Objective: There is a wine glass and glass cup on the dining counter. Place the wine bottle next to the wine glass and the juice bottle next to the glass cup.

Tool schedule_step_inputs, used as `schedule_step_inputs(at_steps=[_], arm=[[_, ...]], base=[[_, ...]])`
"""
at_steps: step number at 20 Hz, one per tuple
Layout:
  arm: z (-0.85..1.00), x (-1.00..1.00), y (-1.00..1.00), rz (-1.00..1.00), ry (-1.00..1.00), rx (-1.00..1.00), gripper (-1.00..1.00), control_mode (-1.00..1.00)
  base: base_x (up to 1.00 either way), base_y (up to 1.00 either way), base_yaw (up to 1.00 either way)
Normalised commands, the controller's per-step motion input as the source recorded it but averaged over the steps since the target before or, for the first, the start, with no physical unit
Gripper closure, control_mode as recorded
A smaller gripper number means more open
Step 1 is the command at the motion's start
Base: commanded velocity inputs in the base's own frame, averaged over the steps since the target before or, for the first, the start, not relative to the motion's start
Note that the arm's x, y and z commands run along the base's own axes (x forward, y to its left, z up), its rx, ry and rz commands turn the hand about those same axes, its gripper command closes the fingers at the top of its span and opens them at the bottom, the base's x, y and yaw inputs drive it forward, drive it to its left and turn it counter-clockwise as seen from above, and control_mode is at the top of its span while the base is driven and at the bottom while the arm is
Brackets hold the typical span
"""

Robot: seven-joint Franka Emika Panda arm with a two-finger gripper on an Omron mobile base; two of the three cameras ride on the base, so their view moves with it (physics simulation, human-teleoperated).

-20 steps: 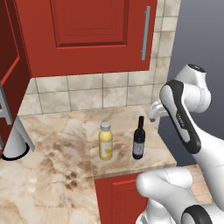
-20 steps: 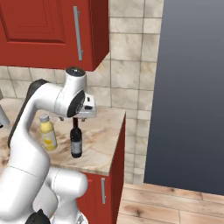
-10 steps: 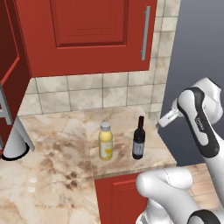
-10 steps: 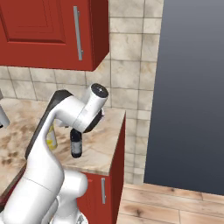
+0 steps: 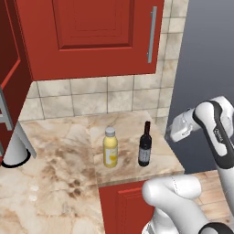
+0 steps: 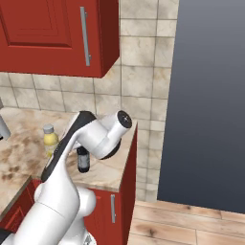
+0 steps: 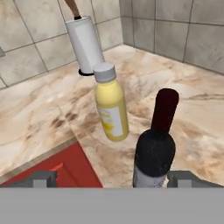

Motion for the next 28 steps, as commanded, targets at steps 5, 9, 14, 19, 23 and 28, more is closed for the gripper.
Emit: schedule_step_inputs(at_steps=[5, 9, 14, 19, 23, 28], arm=[[-0.21, 0.11, 0.00, 0.15, -0.11, 0.09, -1.00, -1.00], [-0.18, 0.13, 0.00, 0.13, -0.11, 0.08, -1.00, -1.00], [-0.08, 0.09, 0.00, 0.09, -0.16, 0.10, -1.00, -1.00], [-0.02, 0.15, 0.00, 0.02, -0.09, 0.10, -1.00, -1.00], [-0.02, 0.18, 0.01, 0.00, 0.00, 0.09, -1.00, -1.00], [-0.08, 0.25, 0.02, 0.00, 0.00, 0.07, -1.00, -1.00]], base=[[0.00, 0.00, 0.00], [0.00, 0.00, 0.00], [0.00, 0.00, 0.00], [0.00, 0.00, 0.00], [0.00, 0.00, 0.00], [0.00, 0.00, 0.00]])
